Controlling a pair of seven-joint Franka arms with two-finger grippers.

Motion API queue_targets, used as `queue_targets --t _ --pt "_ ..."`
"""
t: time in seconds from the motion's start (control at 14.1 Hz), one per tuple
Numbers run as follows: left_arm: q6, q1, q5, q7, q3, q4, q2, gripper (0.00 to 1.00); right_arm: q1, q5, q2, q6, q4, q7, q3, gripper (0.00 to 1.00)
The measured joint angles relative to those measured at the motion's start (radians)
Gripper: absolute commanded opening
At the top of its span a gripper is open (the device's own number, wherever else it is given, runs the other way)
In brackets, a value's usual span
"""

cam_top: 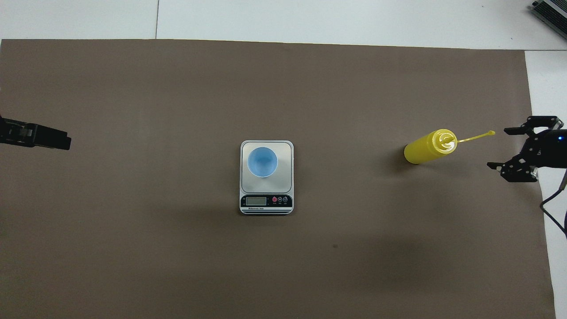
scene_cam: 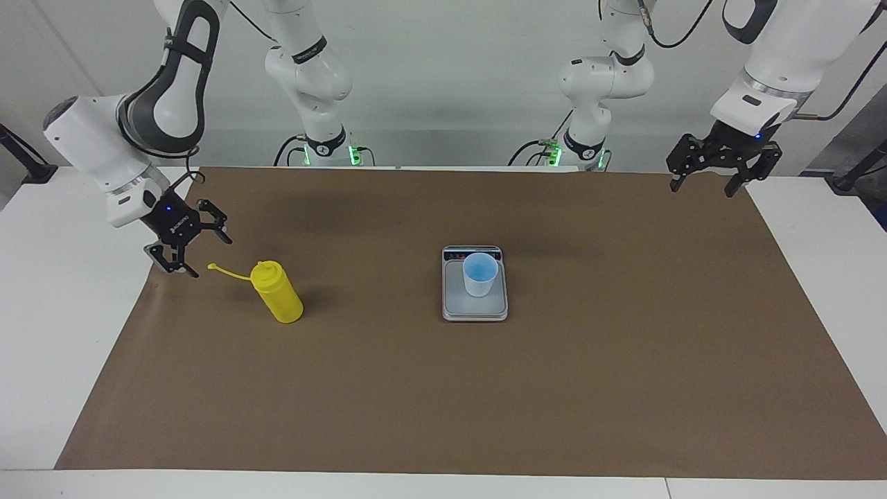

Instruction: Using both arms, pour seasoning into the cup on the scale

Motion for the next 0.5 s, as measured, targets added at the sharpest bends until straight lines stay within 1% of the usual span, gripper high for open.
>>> queue_targets --t 0.14,0.21,0.5 --pt "0.000 0.000 0.000 0.000 0.000 0.000 0.000 1.00 0.046 -0.091 -0.026 -0.018 0.022 0.188 0.003 1.00" --pt "0.000 0.000 0.000 0.000 0.000 0.000 0.000 1.00 0.063 -0.116 -0.033 -0.039 0.036 0.280 0.004 1.00" --pt "0.000 0.000 0.000 0.000 0.000 0.000 0.000 1.00 0.112 -0.168 -0.034 -0.085 0.102 0.554 0.005 1.00"
